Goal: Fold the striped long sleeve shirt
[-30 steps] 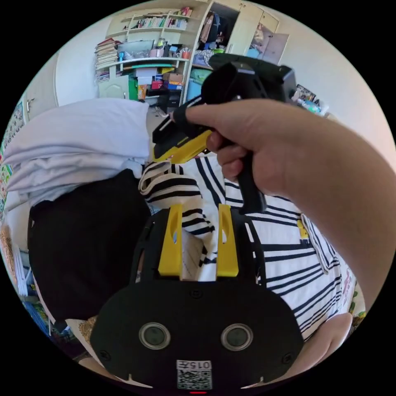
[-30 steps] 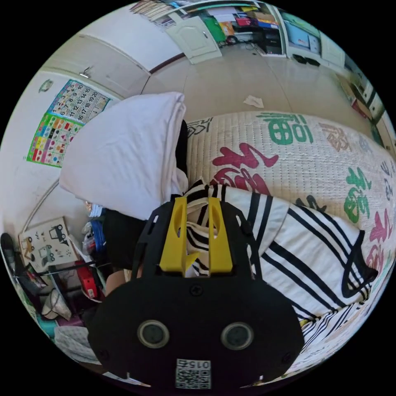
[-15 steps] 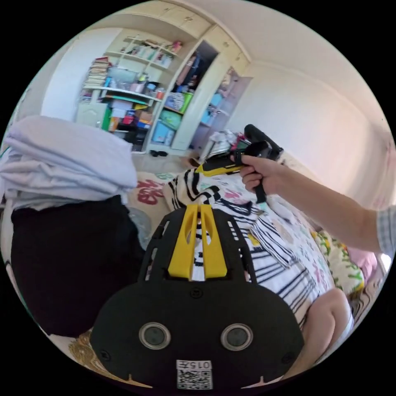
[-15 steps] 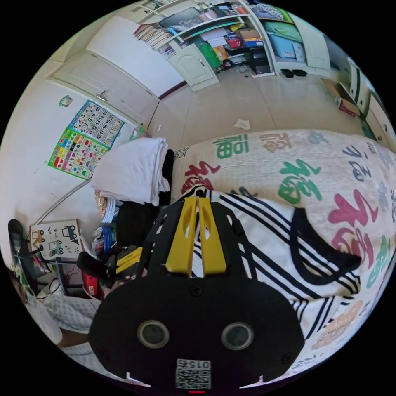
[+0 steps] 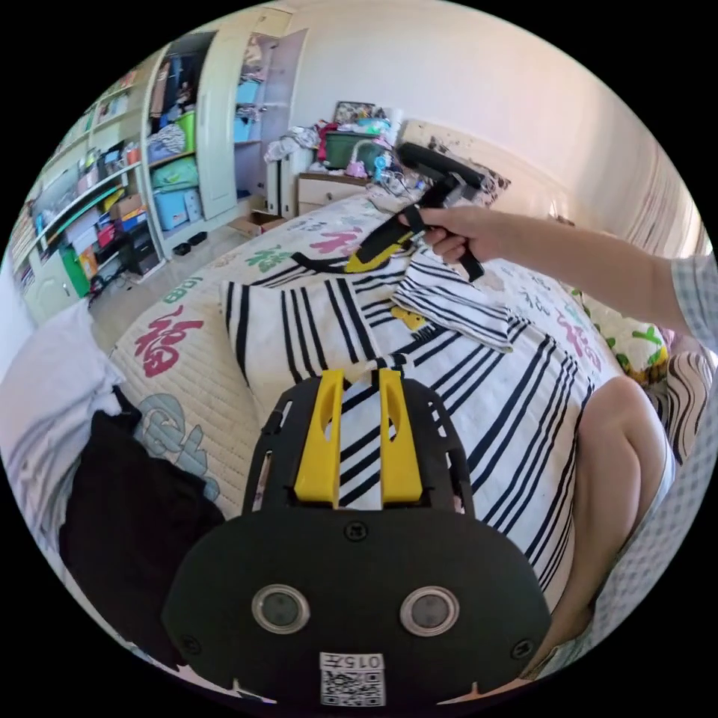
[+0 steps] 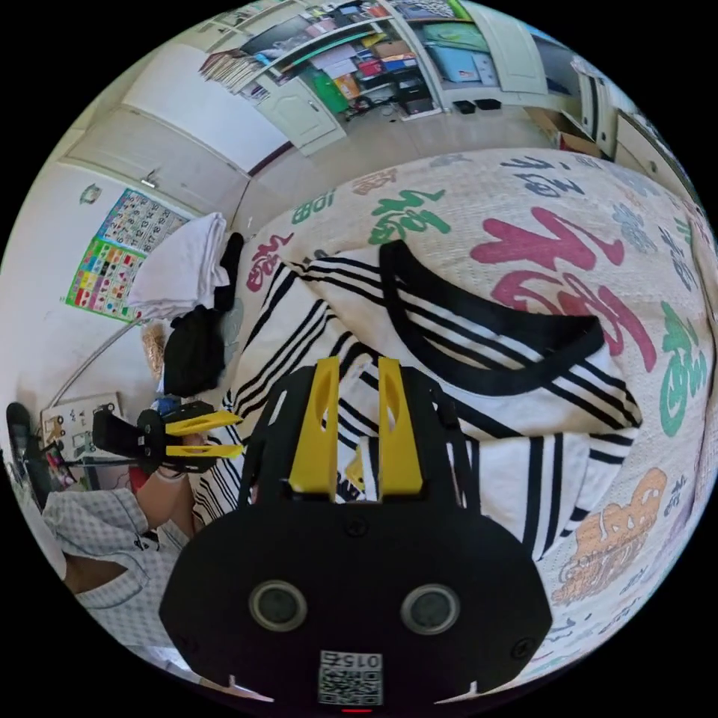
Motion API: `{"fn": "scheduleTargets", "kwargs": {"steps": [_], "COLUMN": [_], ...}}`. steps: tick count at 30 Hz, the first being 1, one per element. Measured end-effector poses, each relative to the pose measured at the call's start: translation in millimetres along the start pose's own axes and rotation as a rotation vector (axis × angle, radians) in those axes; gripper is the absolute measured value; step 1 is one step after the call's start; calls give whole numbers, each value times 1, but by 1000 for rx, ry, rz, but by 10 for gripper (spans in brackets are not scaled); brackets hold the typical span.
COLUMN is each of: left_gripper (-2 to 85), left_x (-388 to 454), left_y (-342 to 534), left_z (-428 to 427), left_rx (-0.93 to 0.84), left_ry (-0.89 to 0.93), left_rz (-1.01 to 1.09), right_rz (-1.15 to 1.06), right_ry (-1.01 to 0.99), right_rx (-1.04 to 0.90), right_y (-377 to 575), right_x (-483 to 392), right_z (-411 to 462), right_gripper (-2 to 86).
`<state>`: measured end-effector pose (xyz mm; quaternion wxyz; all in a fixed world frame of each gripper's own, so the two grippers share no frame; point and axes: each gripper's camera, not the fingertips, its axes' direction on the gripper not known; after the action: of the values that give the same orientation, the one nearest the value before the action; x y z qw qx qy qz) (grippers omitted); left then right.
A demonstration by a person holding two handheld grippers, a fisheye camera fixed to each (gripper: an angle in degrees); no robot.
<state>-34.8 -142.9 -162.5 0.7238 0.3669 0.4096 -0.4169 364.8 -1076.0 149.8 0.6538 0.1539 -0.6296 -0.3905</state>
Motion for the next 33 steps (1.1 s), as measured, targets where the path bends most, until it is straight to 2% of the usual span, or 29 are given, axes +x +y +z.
{"fn": "scheduleTargets", "kwargs": {"steps": [4,8,10,12,14,17,18,19,21,24,26,28,30,32,33], "left_gripper": [30,5,2,2,4,17,38,71,78,73,77,84,76,44,25], "left_x": [12,10,6,4,6,9,8,5,-1,-18,-35,-48,-47,-47,-48], "left_y": [0,2,4,5,6,8,9,11,13,11,6,8,12,16,17], "left_z": [21,-1,-23,-36,-39,-15,-7,-6,-18,-39,-33,-24,-20,-16,-18], "left_rx": [-51,34,115,165,164,28,-8,-10,48,189,143,27,-14,-29,-17], "left_ry": [-58,-27,38,123,156,169,234,308,333,218,135,32,-28,-46,-46], "left_rz": [64,42,10,-10,-8,-2,-16,-37,-88,-201,-271,-314,-285,-256,-247], "right_rz": [-8,6,17,10,-4,4,20,53,30,-88,-133,-116,-88,-91,-81], "right_ry": [163,53,-15,1,43,133,203,272,289,180,183,292,306,300,276], "right_rx": [-21,26,65,68,49,-94,-119,-93,18,161,121,3,-95,-60,-39], "right_y": [-11,-6,3,10,17,29,35,41,52,59,51,38,35,40,44], "right_x": [-12,-8,-4,-3,-2,7,11,13,7,-15,-26,-24,-14,-9,-5], "right_z": [23,2,-21,-36,-45,-27,-21,-23,-36,-50,-41,-16,3,-2,-8], "right_gripper": [52,11,5,5,7,25,33,40,48,61,91,102,86,52,7]}}
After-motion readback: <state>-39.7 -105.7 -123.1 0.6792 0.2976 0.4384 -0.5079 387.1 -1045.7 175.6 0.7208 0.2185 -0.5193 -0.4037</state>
